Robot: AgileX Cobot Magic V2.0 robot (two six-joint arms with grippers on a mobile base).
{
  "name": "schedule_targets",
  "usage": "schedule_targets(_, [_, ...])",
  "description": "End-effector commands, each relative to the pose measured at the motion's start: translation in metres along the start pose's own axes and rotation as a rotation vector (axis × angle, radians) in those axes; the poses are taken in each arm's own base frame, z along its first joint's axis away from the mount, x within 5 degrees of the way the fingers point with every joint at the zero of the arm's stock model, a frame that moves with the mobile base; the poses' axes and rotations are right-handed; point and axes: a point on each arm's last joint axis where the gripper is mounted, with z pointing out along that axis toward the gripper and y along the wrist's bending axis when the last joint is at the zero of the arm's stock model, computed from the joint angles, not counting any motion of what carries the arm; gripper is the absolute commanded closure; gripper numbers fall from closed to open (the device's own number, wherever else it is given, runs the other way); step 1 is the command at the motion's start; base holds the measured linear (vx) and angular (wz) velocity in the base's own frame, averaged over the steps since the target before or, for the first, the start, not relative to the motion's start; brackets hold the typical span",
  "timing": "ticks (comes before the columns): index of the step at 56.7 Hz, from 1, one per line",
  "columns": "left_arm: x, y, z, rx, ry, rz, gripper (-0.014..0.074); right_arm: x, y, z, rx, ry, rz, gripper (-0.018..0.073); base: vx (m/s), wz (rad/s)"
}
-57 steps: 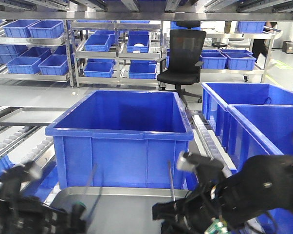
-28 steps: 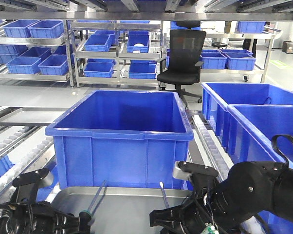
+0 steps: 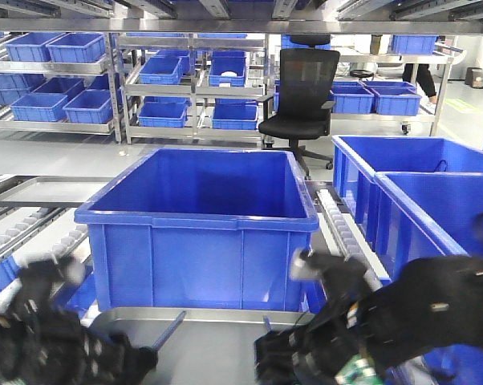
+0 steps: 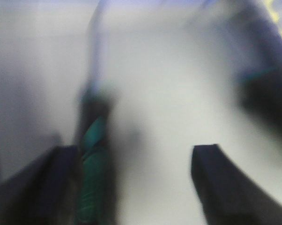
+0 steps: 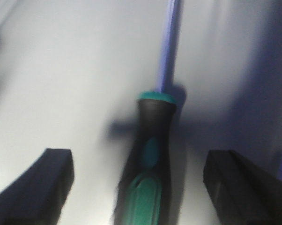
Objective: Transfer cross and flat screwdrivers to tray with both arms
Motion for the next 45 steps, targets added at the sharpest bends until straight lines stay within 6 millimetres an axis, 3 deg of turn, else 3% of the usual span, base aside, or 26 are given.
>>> schedule_targets(1, [-0.022,-0.023,-0.045,0.034,-0.146,0.103,0.0159,-0.011,0.006,-0.053,-0.005,-0.191,-0.076,0.011,0.0,0.0])
schedule_targets(6, [-0.021,-0.034,-0.081,0.012,-0.215,0.212,0.0368,-0.005,0.003,-0.092,0.036,-0.279,-0.125,0.0304,0.0,0.0])
schedule_targets(10, [-0.015,-0.038,-0.105,-0.021,-0.257,0.273,0.0558,0.001,0.0,-0.119,0.074,-0.351,-0.164,0.0519,0.0,0.0])
schedule_targets(12, [-0.01,-0.04,-0.116,-0.035,-0.277,0.295,0.0605,0.006,-0.003,-0.131,0.09,-0.389,-0.185,0.0574,0.0,0.0])
schedule_targets(15, [-0.001,-0.039,-0.128,-0.065,-0.296,0.313,0.0605,0.018,-0.007,-0.148,0.109,-0.456,-0.217,0.0573,0.0,0.0])
schedule_targets(20, [0.026,-0.035,-0.143,-0.107,-0.341,0.336,0.06,0.044,-0.016,-0.158,0.111,-0.56,-0.26,0.0571,0.0,0.0])
schedule_targets(27, [0.071,-0.023,-0.152,-0.136,-0.471,0.351,0.0598,0.091,-0.03,-0.154,0.062,-0.751,-0.329,0.057,0.0,0.0])
schedule_targets(34, [0.111,-0.008,-0.153,-0.165,-0.666,0.342,0.0596,0.124,-0.039,-0.148,0.017,-0.901,-0.388,0.0568,0.0,0.0])
schedule_targets(45, [0.123,0.001,-0.157,-0.199,-0.865,0.338,0.0596,0.14,-0.046,-0.138,0.015,-0.904,-0.402,0.0567,0.0,0.0])
